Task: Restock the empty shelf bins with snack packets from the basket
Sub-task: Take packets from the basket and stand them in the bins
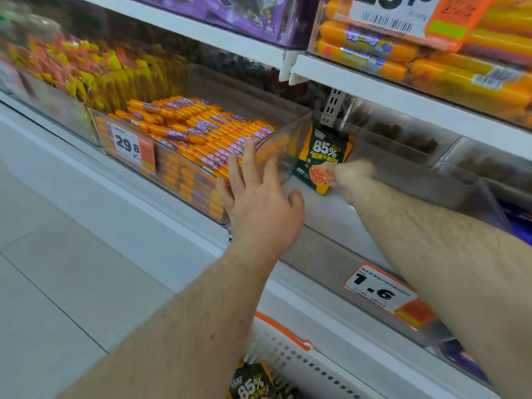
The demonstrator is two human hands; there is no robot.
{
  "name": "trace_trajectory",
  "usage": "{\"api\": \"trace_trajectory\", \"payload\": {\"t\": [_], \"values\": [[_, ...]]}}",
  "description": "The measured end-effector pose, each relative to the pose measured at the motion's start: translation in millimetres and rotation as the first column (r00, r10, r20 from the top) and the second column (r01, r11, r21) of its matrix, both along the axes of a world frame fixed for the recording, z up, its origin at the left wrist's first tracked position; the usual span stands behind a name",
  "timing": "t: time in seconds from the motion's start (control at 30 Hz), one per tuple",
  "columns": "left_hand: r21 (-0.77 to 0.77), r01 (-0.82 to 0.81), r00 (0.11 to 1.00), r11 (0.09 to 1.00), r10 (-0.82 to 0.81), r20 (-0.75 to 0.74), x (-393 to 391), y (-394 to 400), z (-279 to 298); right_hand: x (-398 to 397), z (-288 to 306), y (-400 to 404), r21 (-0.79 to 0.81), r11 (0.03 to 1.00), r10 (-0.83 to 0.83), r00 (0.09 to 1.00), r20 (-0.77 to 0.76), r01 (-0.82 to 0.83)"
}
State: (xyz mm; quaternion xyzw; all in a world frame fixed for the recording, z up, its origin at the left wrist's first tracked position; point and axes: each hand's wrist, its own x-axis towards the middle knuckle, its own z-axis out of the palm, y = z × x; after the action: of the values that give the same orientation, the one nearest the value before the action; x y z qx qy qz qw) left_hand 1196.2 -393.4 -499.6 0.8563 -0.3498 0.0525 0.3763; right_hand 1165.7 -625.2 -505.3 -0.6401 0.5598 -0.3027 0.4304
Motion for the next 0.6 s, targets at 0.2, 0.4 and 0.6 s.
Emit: {"api": "trace_trajectory", "payload": {"t": [0.2, 0.4, 0.6], "values": [[-0.005, 0.032, 0.999, 0.999, -0.032, -0.009, 0.6, 5.1, 4.3, -13.6, 13.1, 19.8, 0.035, 0.999, -0.003, 1.0, 0.027, 0.002], [-0.223, 0.182, 0.969, 0.958, -0.137, 0.205, -14.0, 17.0, 22.2, -33.9, 47.7, 60.6, -0.112, 0.992, -0.058, 0.998, 0.041, 0.062], [-0.094, 0.529, 0.848, 0.843, -0.524, 0.076, -35.5, 32.3, 26.0, -80.5, 70.0, 131.8, -0.361, 0.928, 0.143, 0.982, 0.122, -0.091]]}}
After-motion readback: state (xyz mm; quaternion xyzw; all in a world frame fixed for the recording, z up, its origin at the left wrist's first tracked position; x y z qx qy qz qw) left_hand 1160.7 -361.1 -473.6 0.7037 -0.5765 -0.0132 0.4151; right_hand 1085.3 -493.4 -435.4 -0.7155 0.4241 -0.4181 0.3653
